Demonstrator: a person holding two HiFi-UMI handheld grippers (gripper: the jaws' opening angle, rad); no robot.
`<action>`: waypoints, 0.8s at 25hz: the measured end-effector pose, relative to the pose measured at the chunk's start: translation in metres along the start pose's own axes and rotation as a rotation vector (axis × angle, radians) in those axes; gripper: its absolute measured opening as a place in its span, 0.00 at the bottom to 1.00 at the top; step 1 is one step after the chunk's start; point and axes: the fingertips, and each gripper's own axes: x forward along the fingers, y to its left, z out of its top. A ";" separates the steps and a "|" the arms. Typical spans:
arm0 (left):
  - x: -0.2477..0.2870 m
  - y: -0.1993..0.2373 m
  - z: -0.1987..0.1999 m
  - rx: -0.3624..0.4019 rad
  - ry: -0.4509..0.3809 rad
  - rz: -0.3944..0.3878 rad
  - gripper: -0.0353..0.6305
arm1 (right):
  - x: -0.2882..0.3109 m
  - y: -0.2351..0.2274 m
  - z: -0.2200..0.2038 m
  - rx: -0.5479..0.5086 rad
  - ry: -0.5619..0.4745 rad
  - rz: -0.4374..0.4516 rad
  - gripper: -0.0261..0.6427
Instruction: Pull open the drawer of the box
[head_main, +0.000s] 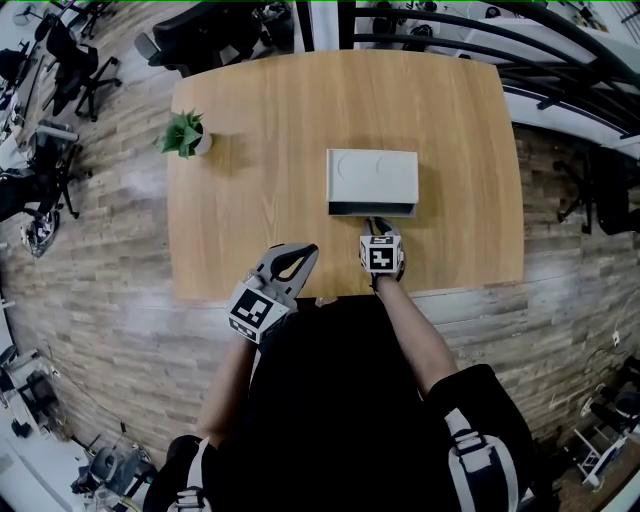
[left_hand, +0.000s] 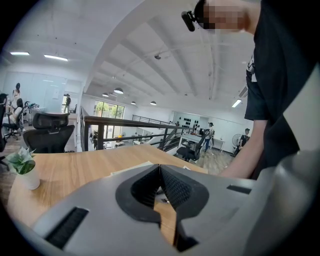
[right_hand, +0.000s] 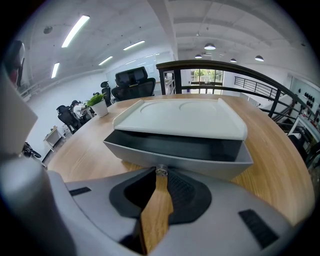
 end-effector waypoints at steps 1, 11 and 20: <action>0.000 -0.001 -0.001 0.000 -0.001 -0.002 0.09 | -0.001 0.000 -0.002 0.002 0.002 -0.001 0.16; 0.002 -0.009 -0.006 -0.003 0.000 -0.024 0.09 | -0.009 0.007 -0.013 -0.015 0.015 0.009 0.16; 0.002 -0.012 -0.008 0.002 0.003 -0.053 0.09 | -0.014 0.012 -0.020 -0.011 0.014 0.002 0.16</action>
